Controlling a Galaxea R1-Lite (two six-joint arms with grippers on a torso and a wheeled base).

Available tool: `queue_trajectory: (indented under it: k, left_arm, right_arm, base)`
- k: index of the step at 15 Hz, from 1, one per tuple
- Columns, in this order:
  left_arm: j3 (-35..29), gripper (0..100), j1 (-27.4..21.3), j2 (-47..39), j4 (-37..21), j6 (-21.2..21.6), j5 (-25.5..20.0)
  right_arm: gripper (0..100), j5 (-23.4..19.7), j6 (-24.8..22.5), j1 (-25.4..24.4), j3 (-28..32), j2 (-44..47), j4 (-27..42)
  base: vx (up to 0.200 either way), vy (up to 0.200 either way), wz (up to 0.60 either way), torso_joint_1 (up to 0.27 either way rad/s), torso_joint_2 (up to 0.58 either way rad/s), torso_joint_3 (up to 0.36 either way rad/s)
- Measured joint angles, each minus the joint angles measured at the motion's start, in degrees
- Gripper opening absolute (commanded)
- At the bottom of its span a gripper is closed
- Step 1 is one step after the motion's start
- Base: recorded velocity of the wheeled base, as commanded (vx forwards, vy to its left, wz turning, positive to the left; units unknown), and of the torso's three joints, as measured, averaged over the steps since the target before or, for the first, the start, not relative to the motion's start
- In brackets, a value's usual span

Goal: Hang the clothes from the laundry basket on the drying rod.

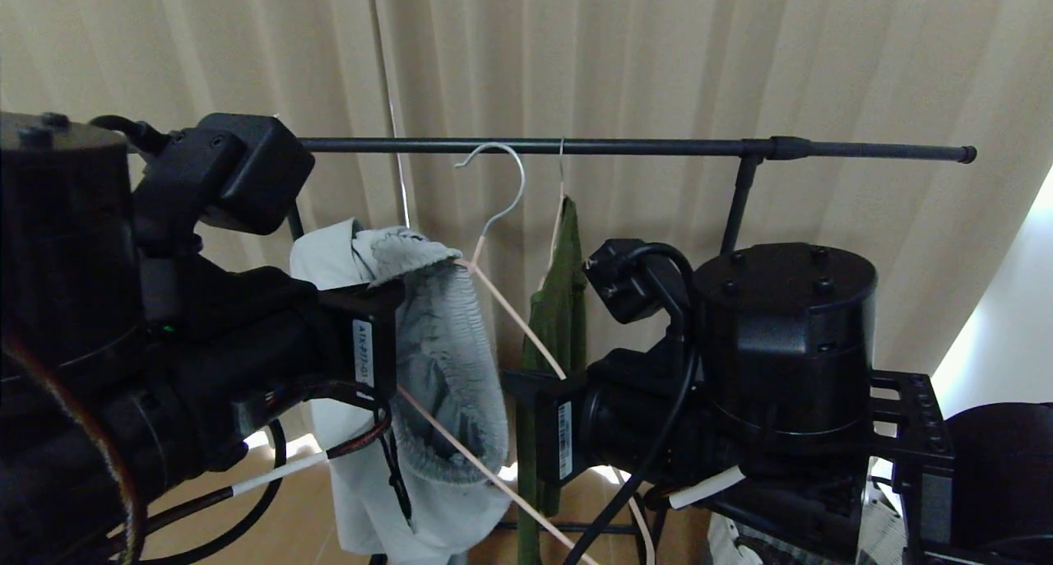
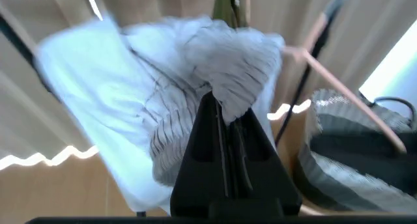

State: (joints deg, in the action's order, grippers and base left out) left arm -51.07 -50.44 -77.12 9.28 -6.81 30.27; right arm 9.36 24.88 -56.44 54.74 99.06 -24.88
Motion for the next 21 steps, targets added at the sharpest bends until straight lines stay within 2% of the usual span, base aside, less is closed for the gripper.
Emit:
queue_trajectory:
  k: [3,5,8,12,13,17,21]
  left_arm:
    - [1.99,0,-1.71,2.10,4.02,0.39,-5.29]
    - [3.80,0,-2.30,3.55,4.33,0.68,-7.25]
    - [7.39,0,-2.39,6.45,4.49,0.79,-13.17]
    - [9.45,0,-2.12,8.27,4.51,0.72,-14.64]
    - [9.51,100,-2.12,8.35,4.49,0.74,-15.19]
    - [10.12,100,-2.34,8.46,6.35,0.96,-16.79]
    - [16.15,100,-2.39,8.70,17.60,8.67,-19.10]
  right_arm:
    - [0,-0.11,-2.80,0.05,0.06,-0.13,-0.07]
    - [0,-0.15,-3.84,0.00,0.06,-0.50,-0.05]
    - [0,-0.20,-4.63,0.02,-0.35,-1.60,-0.05]
    - [0,-0.20,-5.16,0.02,-2.67,-3.25,-3.55]
    - [0,-0.22,-5.84,0.02,-3.61,-4.00,-4.13]
    - [0,-0.12,-6.25,0.18,-6.21,-7.17,-4.60]
    - [0,-0.23,-6.77,3.39,-9.75,-12.21,-4.60]
  base:
    - [0.000,0.000,0.00,0.000,0.00,0.000]
    - [0.000,0.000,0.00,0.000,0.00,0.000]
    - [0.000,0.000,0.00,0.000,0.00,0.000]
    - [0.000,0.000,0.00,0.000,0.00,0.000]
    - [0.000,0.000,0.00,0.000,0.00,0.000]
    - [0.000,0.000,0.00,0.000,0.00,0.000]
    - [0.000,0.000,0.00,0.000,0.00,0.000]
